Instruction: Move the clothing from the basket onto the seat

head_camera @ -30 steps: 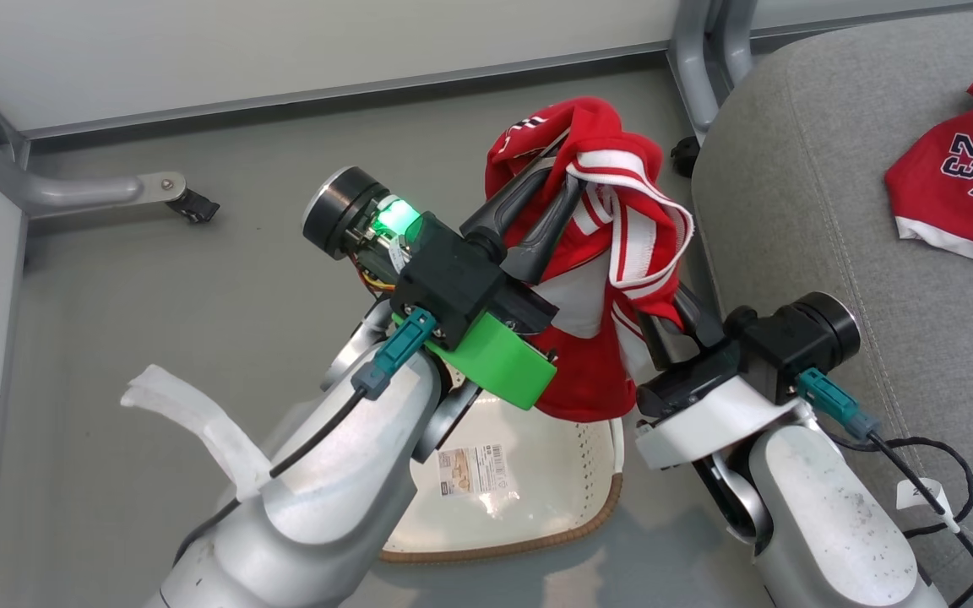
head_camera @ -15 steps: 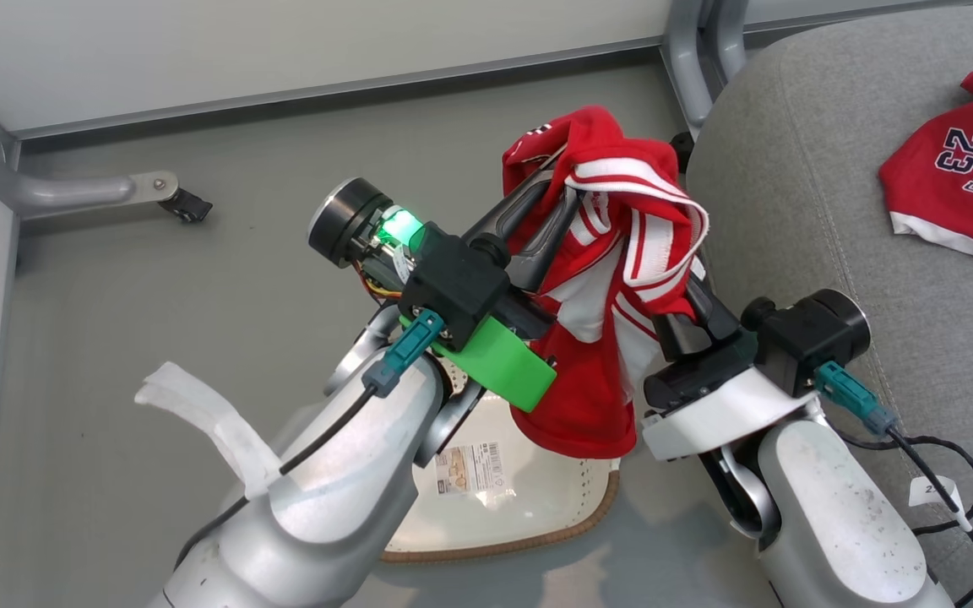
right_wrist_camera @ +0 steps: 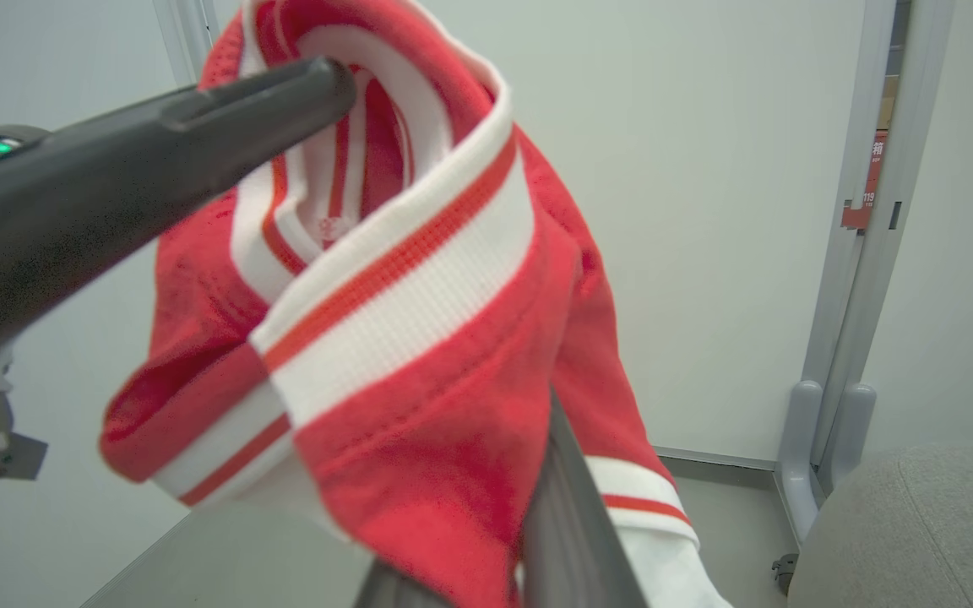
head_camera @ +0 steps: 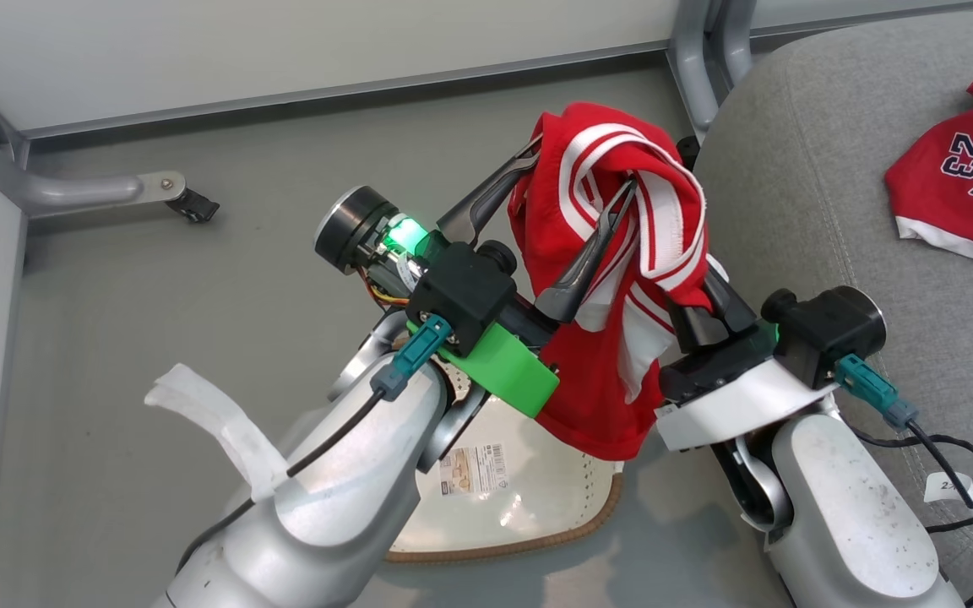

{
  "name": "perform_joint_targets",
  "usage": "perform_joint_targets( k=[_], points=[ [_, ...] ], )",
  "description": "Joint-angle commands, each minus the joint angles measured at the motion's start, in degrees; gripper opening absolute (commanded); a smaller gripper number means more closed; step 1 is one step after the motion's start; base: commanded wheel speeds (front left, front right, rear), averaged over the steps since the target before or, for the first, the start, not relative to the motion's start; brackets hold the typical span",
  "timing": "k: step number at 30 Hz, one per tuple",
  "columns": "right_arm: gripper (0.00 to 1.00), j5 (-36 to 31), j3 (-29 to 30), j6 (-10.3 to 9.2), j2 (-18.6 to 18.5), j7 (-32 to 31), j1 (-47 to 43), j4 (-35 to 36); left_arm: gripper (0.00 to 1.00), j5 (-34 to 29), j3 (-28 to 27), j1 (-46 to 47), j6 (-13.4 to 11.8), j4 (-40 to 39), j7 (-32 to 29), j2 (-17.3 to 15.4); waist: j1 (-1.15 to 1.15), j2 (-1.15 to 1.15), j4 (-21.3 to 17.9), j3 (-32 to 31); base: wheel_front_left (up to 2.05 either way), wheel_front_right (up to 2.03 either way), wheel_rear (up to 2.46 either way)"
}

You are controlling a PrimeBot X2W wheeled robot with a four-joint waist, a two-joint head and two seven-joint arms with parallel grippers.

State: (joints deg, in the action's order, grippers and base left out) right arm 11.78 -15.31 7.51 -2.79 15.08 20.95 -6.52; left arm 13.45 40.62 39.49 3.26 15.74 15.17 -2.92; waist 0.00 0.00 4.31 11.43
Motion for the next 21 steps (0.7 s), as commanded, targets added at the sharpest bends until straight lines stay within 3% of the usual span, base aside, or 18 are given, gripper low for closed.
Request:
perform_joint_targets(
  k=[1,8,21],
  points=[
    [0.0,0.35,0.49,-0.04,-0.2,0.13,0.21,0.13,1.0,-0.28,-0.29,-0.78,-0.41,0.2,-0.05,0.04,0.0,0.0,0.07,-0.04,0.0,0.0,0.0],
    [0.0,-0.56,3.24,-0.04,-0.2,0.13,-0.98,0.79,1.0,-1.32,-1.47,-1.58,-0.17,0.48,-0.05,-0.05,0.0,0.0,-0.57,-0.26,0.0,0.0,0.0],
    [0.0,-2.28,8.41,-0.04,-0.19,0.13,-3.37,1.83,1.0,-2.34,-1.96,-5.58,0.97,-0.03,-0.05,-0.46,0.0,0.0,-5.48,-0.68,0.0,0.0,0.0]
  ],
)
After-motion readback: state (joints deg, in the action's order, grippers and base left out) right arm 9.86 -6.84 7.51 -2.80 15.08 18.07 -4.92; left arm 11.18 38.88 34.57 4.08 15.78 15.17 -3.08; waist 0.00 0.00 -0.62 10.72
